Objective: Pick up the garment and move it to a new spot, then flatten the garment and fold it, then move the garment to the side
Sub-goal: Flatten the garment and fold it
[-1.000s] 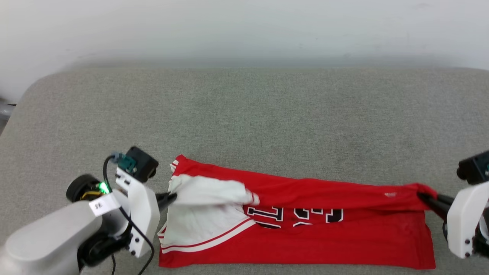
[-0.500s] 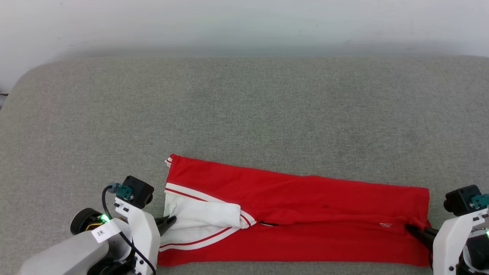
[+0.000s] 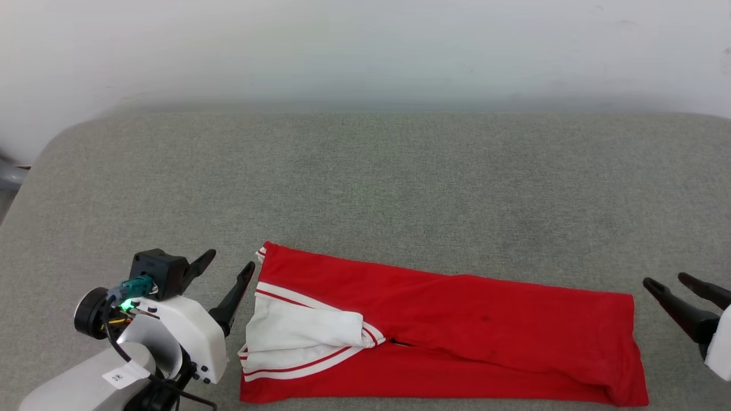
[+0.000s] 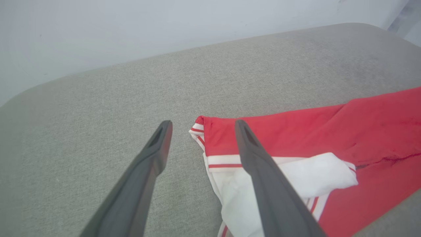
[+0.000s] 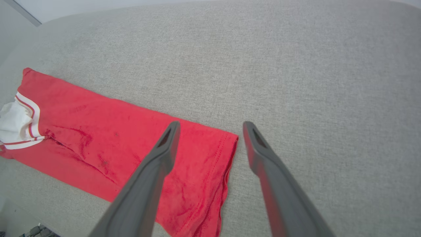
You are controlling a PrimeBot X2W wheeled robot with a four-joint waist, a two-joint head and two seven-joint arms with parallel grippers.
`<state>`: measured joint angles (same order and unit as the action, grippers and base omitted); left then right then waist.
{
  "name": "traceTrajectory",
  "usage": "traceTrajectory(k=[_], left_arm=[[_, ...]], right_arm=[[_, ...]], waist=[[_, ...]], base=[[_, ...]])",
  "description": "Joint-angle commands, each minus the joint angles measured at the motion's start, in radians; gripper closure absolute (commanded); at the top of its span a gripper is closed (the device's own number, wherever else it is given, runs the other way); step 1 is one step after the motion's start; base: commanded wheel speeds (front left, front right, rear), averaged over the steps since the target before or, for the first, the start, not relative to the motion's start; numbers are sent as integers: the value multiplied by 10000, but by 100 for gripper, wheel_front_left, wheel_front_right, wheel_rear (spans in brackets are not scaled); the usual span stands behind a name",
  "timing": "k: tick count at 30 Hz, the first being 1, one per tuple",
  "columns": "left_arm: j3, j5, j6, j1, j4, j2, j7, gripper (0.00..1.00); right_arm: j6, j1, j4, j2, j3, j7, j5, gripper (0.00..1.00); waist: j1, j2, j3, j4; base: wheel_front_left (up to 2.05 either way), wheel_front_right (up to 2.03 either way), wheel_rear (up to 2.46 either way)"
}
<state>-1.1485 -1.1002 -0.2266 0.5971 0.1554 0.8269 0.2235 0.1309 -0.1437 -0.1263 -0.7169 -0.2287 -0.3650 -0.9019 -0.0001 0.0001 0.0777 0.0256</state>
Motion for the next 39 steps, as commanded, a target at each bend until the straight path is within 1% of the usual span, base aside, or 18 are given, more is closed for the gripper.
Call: traceTrajectory(k=[1,5,8,9,12,15,21,24,27,33,36,38,39], left_arm=[[251,172,-349,-250,-144,-56,225,0],[952,648,-1073,-621,-424,-248,412,0],[1873,1402,-1547,-1025,-640,-555,430,0],[1873,1402,-1547,-1025,-640,-555,430,0],[2772,2278,-1896,-1652,-805,-972,433,0],[3599,3100,-2026,-2252,-907,-1420,435,0],[5162,4689,-1938,-3230,-1050,-2352,437,0],[5835,5408,-1735,-3636,-1021,-2878,436,0],[6482,6089,-1503,-3939,-973,-3447,437,0],[7551,7248,-851,-4485,-818,-4490,437,0],[7978,7730,-479,-4663,-725,-4912,437,0],[8214,8022,-240,-4738,-692,-5161,438,0],[8312,8169,-104,-4778,-648,-5261,438,0]], right_arm=[[-5,153,-87,-32,281,-207,-358,0],[-5,414,-501,12,820,-1056,-1203,0],[-5,679,-880,99,1018,-1769,-1523,0],[-5,679,-880,99,1018,-1769,-1523,0],[-5,805,-1150,362,1248,-2129,-1662,0],[-5,937,-1414,614,1392,-2377,-1639,0],[-5,727,-1962,1148,1356,-2592,-1365,0],[-5,515,-2203,1403,1133,-2668,-1254,0],[-5,370,-2344,1626,866,-2743,-1258,0],[-3,25,-2521,1984,306,-2729,-1270,0],[-3,-131,-2619,2085,106,-2656,-1403,0],[-3,-233,-2665,2052,-6,-2545,-1429,100],[-3,-265,-2672,2019,-90,-2504,-1442,100]], waist=[[1,-1,-34,52],[1,-1,11,182],[1,-1,108,324],[1,-1,108,324],[1,-1,193,454],[1,-1,292,580],[1,-1,585,817],[1,-1,678,916],[1,-1,742,982],[1,-1,778,1000],[1,-1,783,1014],[1,-1,794,1025],[1,-1,800,1032]], base=[[0,0,0],[0,0,0],[0,0,0],[0,0,0],[0,0,0],[0,0,0],[0,0,0],[0,0,0],[0,0,0],[0,0,0],[0,0,0],[0,0,0],[0,0,0]])
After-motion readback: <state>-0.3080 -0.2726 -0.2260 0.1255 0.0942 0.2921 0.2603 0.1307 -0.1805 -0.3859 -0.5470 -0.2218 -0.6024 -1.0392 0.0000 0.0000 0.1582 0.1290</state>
